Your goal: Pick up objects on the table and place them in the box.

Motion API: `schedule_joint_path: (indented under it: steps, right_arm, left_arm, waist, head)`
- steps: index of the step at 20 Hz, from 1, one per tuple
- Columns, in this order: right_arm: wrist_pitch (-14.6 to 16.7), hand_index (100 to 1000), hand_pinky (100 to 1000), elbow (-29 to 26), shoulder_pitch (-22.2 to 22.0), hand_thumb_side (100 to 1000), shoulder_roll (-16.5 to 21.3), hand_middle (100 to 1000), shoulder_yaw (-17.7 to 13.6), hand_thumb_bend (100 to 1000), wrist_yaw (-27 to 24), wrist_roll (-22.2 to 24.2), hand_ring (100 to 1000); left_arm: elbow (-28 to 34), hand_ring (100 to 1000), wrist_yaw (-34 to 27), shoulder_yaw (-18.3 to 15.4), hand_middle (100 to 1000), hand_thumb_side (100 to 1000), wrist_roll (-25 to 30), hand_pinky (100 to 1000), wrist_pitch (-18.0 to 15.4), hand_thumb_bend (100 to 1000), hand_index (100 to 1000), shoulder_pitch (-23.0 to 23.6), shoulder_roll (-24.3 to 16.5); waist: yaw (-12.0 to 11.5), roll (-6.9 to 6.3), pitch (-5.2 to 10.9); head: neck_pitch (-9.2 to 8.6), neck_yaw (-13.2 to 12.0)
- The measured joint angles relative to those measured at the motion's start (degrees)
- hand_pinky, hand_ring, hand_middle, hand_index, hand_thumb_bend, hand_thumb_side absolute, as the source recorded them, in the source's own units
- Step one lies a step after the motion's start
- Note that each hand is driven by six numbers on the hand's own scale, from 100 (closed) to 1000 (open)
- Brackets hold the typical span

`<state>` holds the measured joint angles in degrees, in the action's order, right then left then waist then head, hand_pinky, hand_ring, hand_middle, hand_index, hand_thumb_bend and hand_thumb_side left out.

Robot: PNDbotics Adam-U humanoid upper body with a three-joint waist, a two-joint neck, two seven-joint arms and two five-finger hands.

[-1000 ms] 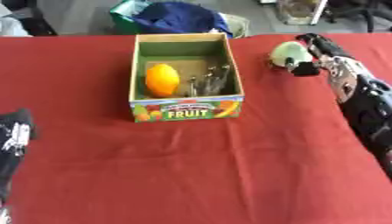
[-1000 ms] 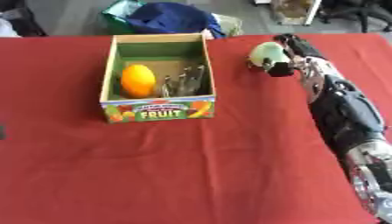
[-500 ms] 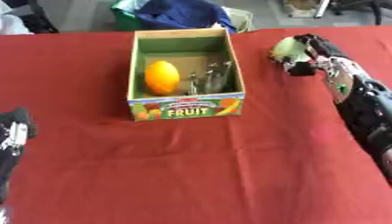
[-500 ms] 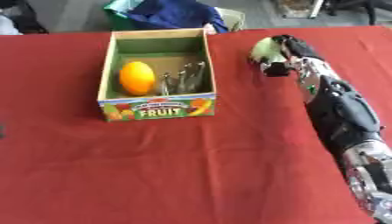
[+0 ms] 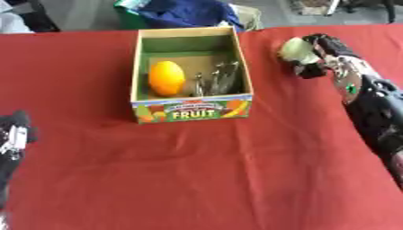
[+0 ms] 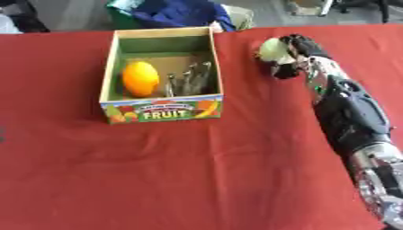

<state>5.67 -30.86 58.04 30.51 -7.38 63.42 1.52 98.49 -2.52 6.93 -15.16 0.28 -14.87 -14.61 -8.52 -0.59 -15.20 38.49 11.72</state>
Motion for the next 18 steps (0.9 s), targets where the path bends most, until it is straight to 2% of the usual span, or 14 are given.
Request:
schedule_joint_path:
  steps: [4,8,9,13,14,15,18]
  right_arm:
    - [-0.3,736,479,-0.1,0.0,263,0.0,572,0.0,100,0.8,-1.7,534]
    - [-1.1,585,339,-0.4,-0.1,219,-0.5,447,0.0,100,1.7,-4.8,415]
    - [-1.3,520,300,-0.4,-0.2,203,-0.6,403,0.0,100,1.8,-5.8,380]
    - [-1.8,312,216,-1.1,-0.6,168,-1.2,246,-0.2,100,2.0,-9.8,243]
    - [-1.8,312,216,-1.4,-0.8,168,-1.4,246,-0.3,100,2.0,-10.9,243]
    - [-1.7,231,186,-1.5,-1.0,175,-1.6,182,-0.4,100,2.0,-11.9,177]
    - [-0.8,183,181,-2.7,-1.1,195,-1.7,133,-0.4,100,1.7,-15.2,148]
  left_arm:
    - [0.0,589,0.0,0.0,545,524,0.0,607,0.0,286,622,0.0,0.0]
    - [0.0,589,0.0,0.0,545,524,0.0,607,0.0,286,622,-0.1,0.0]
    - [0.0,589,0.0,0.0,545,524,0.0,607,0.0,286,622,-0.1,0.0]
    - [0.0,589,0.0,0.1,545,524,0.0,608,0.0,286,622,-0.2,0.0]
    - [0.0,589,0.0,0.2,545,524,0.0,608,0.0,286,622,-0.2,0.0]
    - [0.0,589,0.0,0.2,545,523,0.0,608,0.0,286,622,-0.2,0.0]
    - [0.0,589,0.0,0.3,545,524,0.0,608,0.0,286,622,-0.2,0.0]
  waist:
    - [0.0,0.04,-0.01]
    - [0.0,0.20,-0.01]
    - [0.0,0.29,-0.01]
    - [0.2,0.41,-0.01]
    - [0.3,0.46,-0.01]
    - [0.3,0.54,-0.01]
    - [0.3,0.85,0.03]
  head:
    - [0.00,0.0]
    - [0.00,0.0]
    - [-0.01,0.0]
    - [-0.01,0.0]
    - [-0.01,0.0]
    - [-0.01,0.0]
    - [-0.01,0.0]
